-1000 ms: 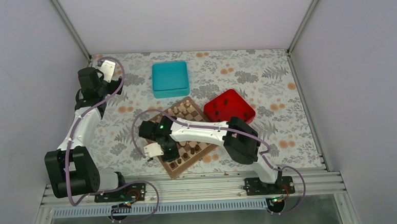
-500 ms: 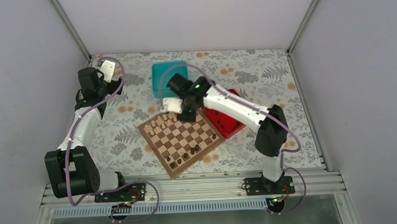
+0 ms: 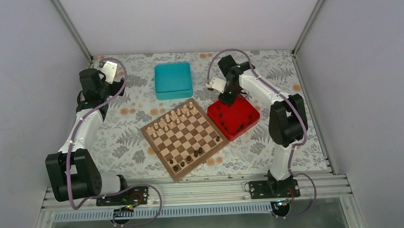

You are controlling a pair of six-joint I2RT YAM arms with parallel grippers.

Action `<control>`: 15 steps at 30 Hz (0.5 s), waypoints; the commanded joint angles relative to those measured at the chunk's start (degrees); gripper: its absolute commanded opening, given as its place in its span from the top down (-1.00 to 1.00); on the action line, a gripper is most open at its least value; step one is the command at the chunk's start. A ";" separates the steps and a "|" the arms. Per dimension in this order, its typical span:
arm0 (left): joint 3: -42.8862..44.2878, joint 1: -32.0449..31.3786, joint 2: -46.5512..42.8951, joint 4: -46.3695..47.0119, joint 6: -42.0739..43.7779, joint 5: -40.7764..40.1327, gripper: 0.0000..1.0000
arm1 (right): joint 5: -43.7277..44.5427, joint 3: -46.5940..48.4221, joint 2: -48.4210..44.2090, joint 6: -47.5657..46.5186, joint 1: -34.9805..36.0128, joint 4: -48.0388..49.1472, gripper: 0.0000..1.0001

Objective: Set up the chess pieces on the board
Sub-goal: Pick up the chess piece from the storage box.

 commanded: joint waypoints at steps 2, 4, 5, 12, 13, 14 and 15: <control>-0.14 0.43 -0.33 1.44 -0.33 0.66 -1.00 | -3.86 -3.57 2.83 -1.99 0.62 2.44 0.35; -0.09 0.44 -0.21 1.43 -0.24 0.65 -1.00 | -4.36 -4.15 3.60 -2.08 0.63 2.63 0.37; -0.06 0.44 -0.12 1.43 -0.24 0.64 -1.00 | -4.39 -4.34 3.92 -2.05 0.63 2.71 0.37; -0.25 0.45 0.07 1.65 -0.19 0.48 -1.00 | -4.47 -5.55 5.78 -2.22 0.63 3.42 0.38; -0.23 0.44 0.02 1.65 -0.23 0.53 -1.00 | -4.59 -5.64 5.96 -2.15 0.60 3.51 0.38; -0.31 0.42 -0.01 1.61 -0.24 0.56 -1.00 | -4.57 -5.64 6.26 -2.17 0.62 3.57 0.38; -0.33 0.48 -0.01 1.73 -0.21 0.56 -1.00 | -4.66 -5.69 6.49 -2.15 0.63 3.60 0.38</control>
